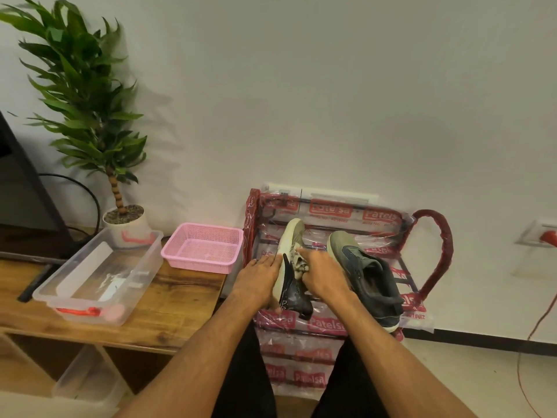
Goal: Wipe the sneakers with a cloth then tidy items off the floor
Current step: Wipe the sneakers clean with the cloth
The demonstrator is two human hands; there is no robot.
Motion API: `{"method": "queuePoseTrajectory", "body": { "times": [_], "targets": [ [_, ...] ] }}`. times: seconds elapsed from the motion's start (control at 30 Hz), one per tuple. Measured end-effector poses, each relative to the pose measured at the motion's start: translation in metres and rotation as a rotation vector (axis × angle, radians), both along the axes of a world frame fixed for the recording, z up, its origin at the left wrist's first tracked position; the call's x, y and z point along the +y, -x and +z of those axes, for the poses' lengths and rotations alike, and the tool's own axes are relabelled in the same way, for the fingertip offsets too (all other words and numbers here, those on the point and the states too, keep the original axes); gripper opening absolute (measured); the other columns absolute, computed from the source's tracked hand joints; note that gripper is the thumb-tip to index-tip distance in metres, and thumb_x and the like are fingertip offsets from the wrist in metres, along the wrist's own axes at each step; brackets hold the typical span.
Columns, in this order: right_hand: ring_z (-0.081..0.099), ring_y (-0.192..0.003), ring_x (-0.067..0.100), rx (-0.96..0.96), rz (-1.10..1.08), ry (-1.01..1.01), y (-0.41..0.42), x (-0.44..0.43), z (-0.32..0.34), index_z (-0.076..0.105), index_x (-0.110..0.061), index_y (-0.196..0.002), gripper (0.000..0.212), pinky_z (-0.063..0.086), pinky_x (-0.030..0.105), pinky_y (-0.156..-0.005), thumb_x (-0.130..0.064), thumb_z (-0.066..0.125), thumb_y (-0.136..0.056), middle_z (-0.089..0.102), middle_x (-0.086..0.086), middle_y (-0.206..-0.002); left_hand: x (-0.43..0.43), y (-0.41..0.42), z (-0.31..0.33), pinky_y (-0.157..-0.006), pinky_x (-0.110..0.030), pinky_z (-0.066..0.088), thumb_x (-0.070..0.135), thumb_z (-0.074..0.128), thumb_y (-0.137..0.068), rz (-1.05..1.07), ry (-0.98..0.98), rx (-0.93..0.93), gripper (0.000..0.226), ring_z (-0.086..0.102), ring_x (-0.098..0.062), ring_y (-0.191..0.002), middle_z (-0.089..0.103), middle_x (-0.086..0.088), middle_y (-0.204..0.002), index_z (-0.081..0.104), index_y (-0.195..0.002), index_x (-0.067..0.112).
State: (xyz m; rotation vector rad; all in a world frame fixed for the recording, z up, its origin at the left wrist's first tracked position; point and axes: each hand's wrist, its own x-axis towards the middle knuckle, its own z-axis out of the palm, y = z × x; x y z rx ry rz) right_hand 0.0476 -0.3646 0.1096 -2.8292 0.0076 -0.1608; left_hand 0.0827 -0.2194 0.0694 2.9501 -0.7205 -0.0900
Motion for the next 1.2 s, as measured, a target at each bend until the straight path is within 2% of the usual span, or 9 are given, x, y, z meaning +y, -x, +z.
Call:
{"method": "queuePoseTrajectory", "body": {
  "times": [0.13, 0.23, 0.37, 0.47, 0.63, 0.73, 0.9, 1.07, 1.2],
  "targets": [
    [0.052, -0.122, 0.027, -0.102, 0.045, 0.054, 0.007, 0.019, -0.029, 0.044, -0.006, -0.137, 0.057, 0.042, 0.036, -0.101, 0.005, 0.057, -0.082, 0.054, 0.011, -0.134, 0.000, -0.001, 0.000, -0.121, -0.037, 0.012, 0.036, 0.085, -0.067, 0.007, 0.002, -0.003, 0.120, 0.013, -0.019, -0.148, 0.015, -0.005, -0.161, 0.005, -0.154, 0.014],
    [0.034, -0.140, 0.028, -0.153, 0.079, 0.132, 0.023, 0.021, -0.043, 0.026, -0.001, -0.149, 0.069, 0.024, 0.034, -0.116, 0.004, 0.056, -0.088, 0.035, 0.016, -0.152, -0.001, -0.001, -0.001, -0.120, -0.038, 0.015, 0.034, 0.085, -0.067, -0.002, 0.006, -0.010, 0.119, 0.016, -0.019, -0.147, 0.017, -0.005, -0.160, 0.006, -0.154, 0.014],
    [0.012, -0.149, 0.031, -0.147, 0.206, 0.295, 0.046, 0.013, -0.059, 0.007, 0.000, -0.152, 0.072, 0.005, 0.037, -0.120, 0.002, 0.049, -0.094, 0.012, 0.021, -0.159, -0.003, -0.002, -0.005, -0.119, -0.038, 0.019, 0.031, 0.082, -0.072, -0.016, 0.009, -0.049, 0.113, 0.020, -0.020, -0.146, 0.019, -0.007, -0.159, 0.007, -0.154, 0.014],
    [0.012, -0.148, 0.032, -0.140, 0.225, 0.358, 0.039, 0.009, -0.059, 0.007, 0.001, -0.152, 0.070, 0.007, 0.040, -0.120, -0.002, 0.050, -0.096, 0.014, 0.022, -0.159, -0.004, -0.002, -0.006, -0.119, -0.038, 0.020, 0.032, 0.084, -0.070, -0.022, -0.002, -0.047, 0.115, 0.020, -0.022, -0.146, 0.019, -0.008, -0.159, 0.008, -0.153, 0.012],
    [0.028, -0.142, 0.035, -0.157, 0.151, 0.369, 0.003, 0.023, -0.052, 0.019, 0.004, -0.150, 0.069, 0.020, 0.044, -0.119, -0.013, 0.057, -0.095, 0.028, 0.023, -0.154, -0.001, -0.006, -0.007, -0.120, -0.039, 0.019, 0.036, 0.085, -0.067, -0.020, 0.023, -0.013, 0.118, 0.018, -0.022, -0.146, 0.019, -0.007, -0.159, 0.009, -0.153, 0.011],
    [0.035, -0.139, 0.038, -0.175, 0.119, 0.351, 0.007, 0.032, -0.058, 0.028, 0.006, -0.147, 0.064, 0.027, 0.046, -0.116, -0.010, 0.059, -0.093, 0.036, 0.027, -0.149, 0.002, -0.006, -0.009, -0.119, -0.038, 0.019, 0.033, 0.079, -0.075, -0.030, 0.034, -0.046, 0.105, 0.020, -0.020, -0.146, 0.021, -0.007, -0.159, 0.011, -0.153, 0.012],
    [0.039, -0.138, 0.034, -0.239, 0.187, 0.363, 0.034, 0.021, -0.075, 0.037, 0.001, -0.145, 0.072, 0.029, 0.043, -0.114, -0.006, 0.071, -0.082, 0.040, 0.022, -0.148, 0.002, -0.004, -0.014, -0.118, -0.040, 0.021, 0.030, 0.068, -0.086, -0.027, 0.100, -0.070, 0.090, 0.021, -0.019, -0.146, 0.022, -0.005, -0.159, 0.010, -0.153, 0.016],
    [0.031, -0.142, 0.033, -0.197, 0.208, 0.392, 0.012, 0.022, -0.061, 0.026, 0.002, -0.149, 0.072, 0.023, 0.042, -0.119, -0.011, 0.064, -0.090, 0.032, 0.021, -0.153, 0.001, -0.003, -0.010, -0.119, -0.038, 0.020, 0.029, 0.081, -0.074, -0.006, 0.115, -0.017, 0.108, 0.022, -0.020, -0.145, 0.021, -0.006, -0.159, 0.010, -0.154, 0.012],
    [0.040, -0.134, 0.031, -0.187, 0.176, 0.423, -0.013, 0.021, -0.048, 0.035, 0.000, -0.144, 0.062, 0.029, 0.041, -0.114, -0.011, 0.062, -0.089, 0.043, 0.017, -0.145, 0.000, 0.001, -0.006, -0.119, -0.041, 0.021, 0.030, 0.086, -0.065, 0.003, 0.124, 0.026, 0.118, 0.024, -0.022, -0.144, 0.022, -0.005, -0.158, 0.010, -0.153, 0.013]
  ]
}}
